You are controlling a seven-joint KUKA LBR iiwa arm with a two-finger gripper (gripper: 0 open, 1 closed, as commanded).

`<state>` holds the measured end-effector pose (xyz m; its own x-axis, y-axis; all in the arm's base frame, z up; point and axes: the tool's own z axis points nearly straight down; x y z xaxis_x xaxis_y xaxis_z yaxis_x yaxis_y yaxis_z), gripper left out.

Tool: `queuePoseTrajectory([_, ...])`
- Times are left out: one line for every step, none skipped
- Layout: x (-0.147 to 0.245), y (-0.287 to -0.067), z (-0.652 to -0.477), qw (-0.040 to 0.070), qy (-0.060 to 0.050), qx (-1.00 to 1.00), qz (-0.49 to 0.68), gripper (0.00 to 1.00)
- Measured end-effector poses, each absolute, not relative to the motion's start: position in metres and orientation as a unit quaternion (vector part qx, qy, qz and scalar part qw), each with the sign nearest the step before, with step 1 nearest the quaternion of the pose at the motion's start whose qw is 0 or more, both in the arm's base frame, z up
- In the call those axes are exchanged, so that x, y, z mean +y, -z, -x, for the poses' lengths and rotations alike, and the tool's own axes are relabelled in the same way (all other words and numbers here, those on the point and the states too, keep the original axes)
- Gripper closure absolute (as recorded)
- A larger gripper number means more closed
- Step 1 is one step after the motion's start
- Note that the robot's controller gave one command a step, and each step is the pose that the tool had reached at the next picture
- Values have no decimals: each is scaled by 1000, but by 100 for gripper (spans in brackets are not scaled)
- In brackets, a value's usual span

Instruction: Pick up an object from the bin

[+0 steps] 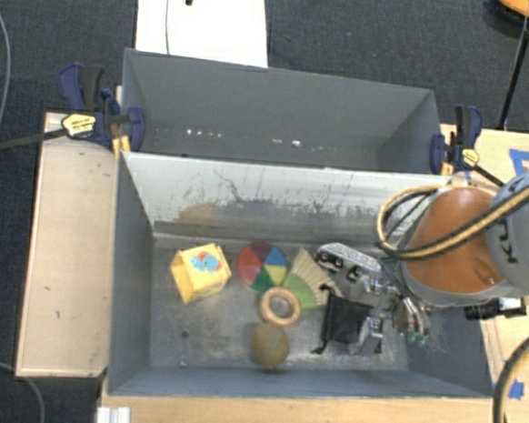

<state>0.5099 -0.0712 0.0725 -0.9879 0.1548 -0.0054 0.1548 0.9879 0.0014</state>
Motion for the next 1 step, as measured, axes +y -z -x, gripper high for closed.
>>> queuePoseTrajectory([-69, -61, -508, 2, 0, 999, -52, 0])
